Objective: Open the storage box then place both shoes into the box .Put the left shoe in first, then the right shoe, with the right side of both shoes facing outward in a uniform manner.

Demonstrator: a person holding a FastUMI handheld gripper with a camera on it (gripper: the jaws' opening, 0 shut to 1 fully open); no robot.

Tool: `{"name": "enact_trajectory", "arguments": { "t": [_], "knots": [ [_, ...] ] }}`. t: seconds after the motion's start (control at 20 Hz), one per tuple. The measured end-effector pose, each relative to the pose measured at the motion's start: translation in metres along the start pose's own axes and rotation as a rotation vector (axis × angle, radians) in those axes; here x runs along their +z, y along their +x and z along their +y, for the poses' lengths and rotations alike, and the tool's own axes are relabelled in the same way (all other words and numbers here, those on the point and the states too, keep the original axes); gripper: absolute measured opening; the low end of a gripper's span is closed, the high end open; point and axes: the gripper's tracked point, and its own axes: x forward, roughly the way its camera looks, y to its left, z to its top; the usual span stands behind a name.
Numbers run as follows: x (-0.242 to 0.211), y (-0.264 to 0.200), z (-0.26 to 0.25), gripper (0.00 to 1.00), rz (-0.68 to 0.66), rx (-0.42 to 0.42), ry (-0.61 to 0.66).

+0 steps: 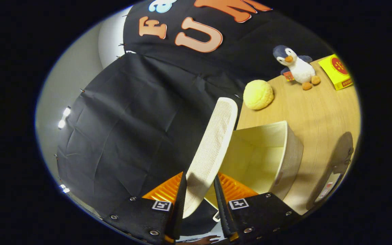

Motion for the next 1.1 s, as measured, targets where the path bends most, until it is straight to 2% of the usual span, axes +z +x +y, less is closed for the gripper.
{"name": "enact_trajectory", "arguments": {
  "t": [0.3, 0.5, 0.75, 0.85, 0.9, 1.0, 1.1],
  "knots": [
    [0.007, 0.046, 0.053, 0.3, 0.02, 0.076, -0.024],
    [0.006, 0.087, 0.083, 0.26, 0.018, 0.116, -0.015],
    [-0.004, 0.139, 0.096, 0.24, 0.034, 0.098, 0.032],
    [-0.013, 0.152, 0.1, 0.3, 0.052, 0.083, 0.034],
    [-0.02, 0.158, 0.103, 0.45, 0.07, 0.082, 0.04],
    [-0.029, 0.161, 0.106, 0.6, 0.112, 0.096, 0.051],
    [-0.025, 0.152, 0.1, 0.76, 0.092, 0.078, 0.017]
  ]
}}
